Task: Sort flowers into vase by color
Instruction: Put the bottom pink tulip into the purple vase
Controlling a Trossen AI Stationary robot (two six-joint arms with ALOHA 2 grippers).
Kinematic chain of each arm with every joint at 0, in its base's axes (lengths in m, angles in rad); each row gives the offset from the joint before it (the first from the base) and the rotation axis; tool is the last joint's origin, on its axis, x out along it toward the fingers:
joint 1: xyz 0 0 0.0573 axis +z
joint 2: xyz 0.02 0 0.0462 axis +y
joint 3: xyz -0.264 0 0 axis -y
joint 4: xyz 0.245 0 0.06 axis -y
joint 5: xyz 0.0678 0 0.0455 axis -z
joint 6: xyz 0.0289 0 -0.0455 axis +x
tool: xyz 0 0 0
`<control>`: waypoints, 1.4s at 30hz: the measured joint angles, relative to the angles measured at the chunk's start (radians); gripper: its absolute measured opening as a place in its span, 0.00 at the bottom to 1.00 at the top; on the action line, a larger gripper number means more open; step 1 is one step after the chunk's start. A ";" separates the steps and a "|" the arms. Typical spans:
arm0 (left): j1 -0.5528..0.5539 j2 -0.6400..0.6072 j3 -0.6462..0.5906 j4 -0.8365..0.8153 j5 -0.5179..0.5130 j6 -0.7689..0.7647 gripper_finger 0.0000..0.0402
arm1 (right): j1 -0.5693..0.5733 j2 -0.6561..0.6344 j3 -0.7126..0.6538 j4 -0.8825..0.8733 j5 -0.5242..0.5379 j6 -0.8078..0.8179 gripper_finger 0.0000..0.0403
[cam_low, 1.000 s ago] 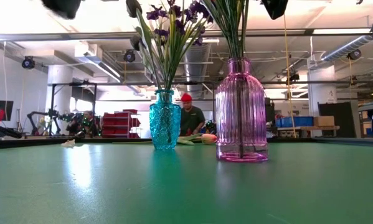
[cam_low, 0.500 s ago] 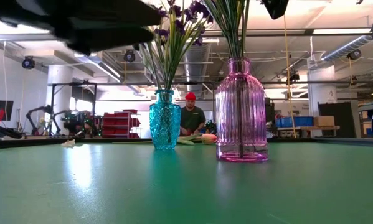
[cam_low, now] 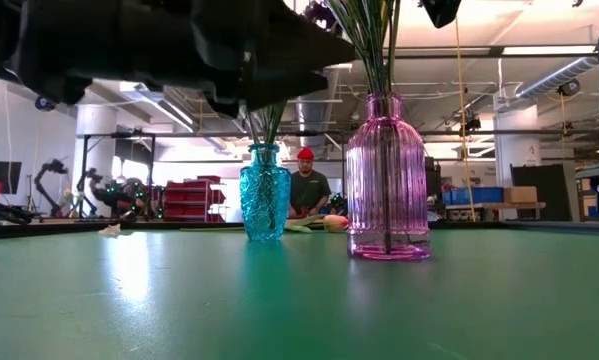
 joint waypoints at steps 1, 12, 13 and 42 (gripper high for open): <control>0.005 0.004 0.000 0.002 0.004 0.001 0.78 | 0.000 0.000 0.000 0.000 0.000 0.000 0.03; -0.002 0.011 0.029 -0.023 0.023 -0.038 0.81 | 0.000 0.000 0.000 -0.027 -0.027 0.008 0.03; -0.002 0.012 0.030 -0.036 0.027 -0.050 0.82 | 0.000 0.000 0.000 -0.025 -0.028 0.009 0.03; 0.033 0.249 0.162 -0.021 -0.009 -0.094 0.98 | 0.000 0.000 0.000 0.003 -0.022 -0.030 0.03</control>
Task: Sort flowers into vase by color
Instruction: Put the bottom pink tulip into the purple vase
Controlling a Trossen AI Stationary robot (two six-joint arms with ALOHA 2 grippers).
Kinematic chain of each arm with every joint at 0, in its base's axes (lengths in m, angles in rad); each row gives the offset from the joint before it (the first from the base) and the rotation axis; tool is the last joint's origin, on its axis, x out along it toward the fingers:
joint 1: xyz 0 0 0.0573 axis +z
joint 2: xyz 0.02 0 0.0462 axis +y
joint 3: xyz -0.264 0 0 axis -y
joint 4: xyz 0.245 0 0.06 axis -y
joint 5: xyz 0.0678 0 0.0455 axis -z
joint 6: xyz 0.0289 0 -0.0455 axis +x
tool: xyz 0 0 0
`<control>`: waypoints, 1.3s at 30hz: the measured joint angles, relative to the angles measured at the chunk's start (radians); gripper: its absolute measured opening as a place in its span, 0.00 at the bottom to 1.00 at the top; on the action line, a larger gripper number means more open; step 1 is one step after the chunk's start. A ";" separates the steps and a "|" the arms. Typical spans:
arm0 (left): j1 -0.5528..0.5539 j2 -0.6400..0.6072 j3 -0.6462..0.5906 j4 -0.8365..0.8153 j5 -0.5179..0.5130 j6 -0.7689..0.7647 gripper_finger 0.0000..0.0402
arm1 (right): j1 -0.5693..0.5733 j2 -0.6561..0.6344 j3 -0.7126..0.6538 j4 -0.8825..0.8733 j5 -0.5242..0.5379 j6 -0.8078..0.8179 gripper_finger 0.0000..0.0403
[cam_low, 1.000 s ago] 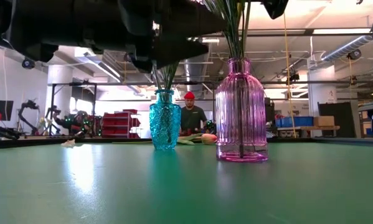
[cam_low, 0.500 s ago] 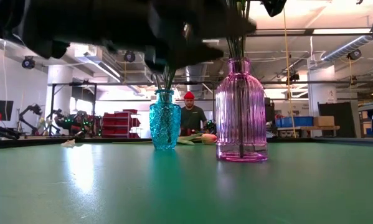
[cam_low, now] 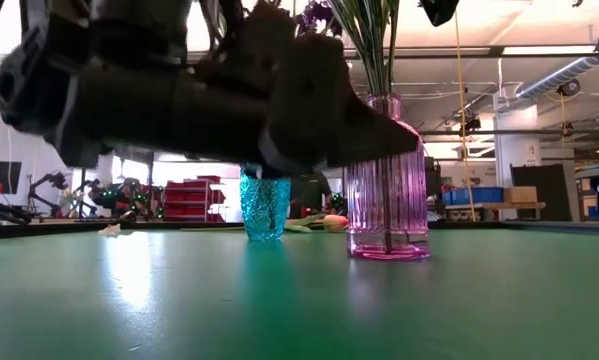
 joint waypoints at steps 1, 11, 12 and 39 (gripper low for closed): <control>0.004 0.016 0.006 0.012 0.009 -0.010 0.98 | 0.000 0.000 0.000 0.000 0.000 0.000 0.03; 0.032 0.118 0.019 0.153 0.007 -0.046 0.97 | 0.000 0.000 0.000 0.000 -0.001 -0.016 0.03; 0.038 0.119 0.019 0.153 0.013 -0.050 0.96 | 0.000 0.000 0.000 0.000 -0.001 -0.016 0.03; 0.061 0.119 0.029 0.108 0.088 -0.075 0.58 | 0.000 0.000 0.000 0.004 -0.004 0.044 0.03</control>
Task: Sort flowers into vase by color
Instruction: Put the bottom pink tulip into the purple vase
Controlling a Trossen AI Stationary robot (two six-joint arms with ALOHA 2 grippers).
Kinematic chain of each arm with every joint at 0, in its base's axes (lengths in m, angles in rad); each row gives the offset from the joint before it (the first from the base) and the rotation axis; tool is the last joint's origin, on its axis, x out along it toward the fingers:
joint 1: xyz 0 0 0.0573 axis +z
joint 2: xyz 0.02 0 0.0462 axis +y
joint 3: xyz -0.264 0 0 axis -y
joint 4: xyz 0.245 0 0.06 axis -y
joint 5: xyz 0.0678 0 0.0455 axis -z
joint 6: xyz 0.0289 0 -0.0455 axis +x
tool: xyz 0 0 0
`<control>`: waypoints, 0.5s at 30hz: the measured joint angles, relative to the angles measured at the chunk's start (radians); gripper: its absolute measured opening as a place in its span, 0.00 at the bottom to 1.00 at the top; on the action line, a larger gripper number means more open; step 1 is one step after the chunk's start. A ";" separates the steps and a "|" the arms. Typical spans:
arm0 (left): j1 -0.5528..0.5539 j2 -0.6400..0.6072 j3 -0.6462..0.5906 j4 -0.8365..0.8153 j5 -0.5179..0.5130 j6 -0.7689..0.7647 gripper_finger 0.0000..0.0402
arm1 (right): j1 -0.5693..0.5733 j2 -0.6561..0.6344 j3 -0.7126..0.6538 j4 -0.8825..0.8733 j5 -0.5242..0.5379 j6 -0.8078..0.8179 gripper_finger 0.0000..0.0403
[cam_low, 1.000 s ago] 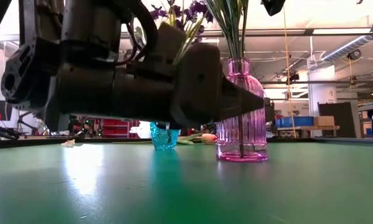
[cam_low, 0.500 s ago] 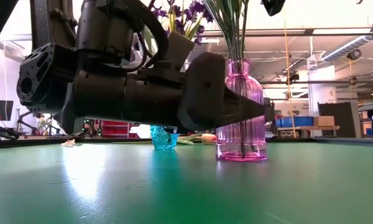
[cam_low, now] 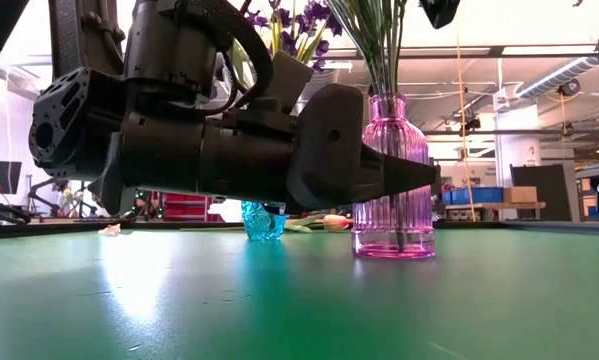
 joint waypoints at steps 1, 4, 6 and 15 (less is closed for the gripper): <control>0.000 0.000 0.000 -0.002 0.000 0.000 0.58 | 0.000 0.000 0.000 0.001 0.000 0.006 0.03; 0.000 -0.001 0.000 -0.005 0.000 -0.006 0.58 | 0.000 -0.002 0.000 0.004 0.000 0.009 0.03; 0.000 -0.001 0.000 -0.010 0.000 -0.009 0.58 | 0.000 -0.004 0.007 -0.008 0.000 0.016 0.03; 0.000 -0.001 0.000 -0.015 0.000 -0.017 0.58 | 0.000 -0.006 0.073 -0.145 0.001 0.045 0.03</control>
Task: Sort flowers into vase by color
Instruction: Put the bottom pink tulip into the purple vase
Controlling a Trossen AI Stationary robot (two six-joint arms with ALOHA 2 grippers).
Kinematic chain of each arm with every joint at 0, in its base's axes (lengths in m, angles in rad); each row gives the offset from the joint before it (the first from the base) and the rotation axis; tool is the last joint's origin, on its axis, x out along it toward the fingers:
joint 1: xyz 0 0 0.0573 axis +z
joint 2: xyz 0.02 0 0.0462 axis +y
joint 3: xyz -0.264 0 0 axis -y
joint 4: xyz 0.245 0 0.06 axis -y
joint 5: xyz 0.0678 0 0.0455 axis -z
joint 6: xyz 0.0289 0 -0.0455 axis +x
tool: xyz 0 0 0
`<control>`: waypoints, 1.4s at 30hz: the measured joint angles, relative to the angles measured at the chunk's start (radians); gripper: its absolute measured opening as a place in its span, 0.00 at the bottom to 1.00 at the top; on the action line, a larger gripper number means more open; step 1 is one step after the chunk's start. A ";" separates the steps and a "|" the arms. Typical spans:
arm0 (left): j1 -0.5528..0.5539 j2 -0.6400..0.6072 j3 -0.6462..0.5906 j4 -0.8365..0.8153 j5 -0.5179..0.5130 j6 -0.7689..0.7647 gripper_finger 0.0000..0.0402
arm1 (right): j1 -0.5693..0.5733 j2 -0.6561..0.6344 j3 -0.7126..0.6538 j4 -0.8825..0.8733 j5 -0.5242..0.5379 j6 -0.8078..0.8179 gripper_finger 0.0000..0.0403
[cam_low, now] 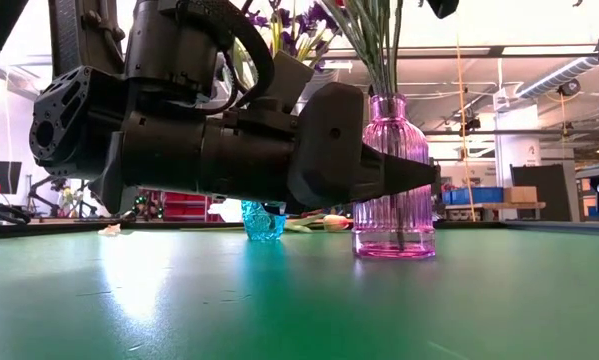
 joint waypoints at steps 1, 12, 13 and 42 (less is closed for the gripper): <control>0.000 0.000 0.000 0.000 0.000 -0.002 0.58 | 0.000 0.000 0.003 -0.021 0.000 0.009 0.03; -0.001 0.000 -0.001 -0.007 0.000 -0.019 0.69 | 0.000 0.008 -0.013 -0.068 0.003 0.040 0.03; -0.001 0.000 -0.001 -0.012 0.000 -0.019 0.69 | 0.000 0.008 -0.013 -0.066 0.003 0.039 0.03; 0.000 0.002 -0.006 -0.042 -0.009 -0.033 0.59 | 0.000 0.008 0.012 -0.062 -0.005 0.048 0.03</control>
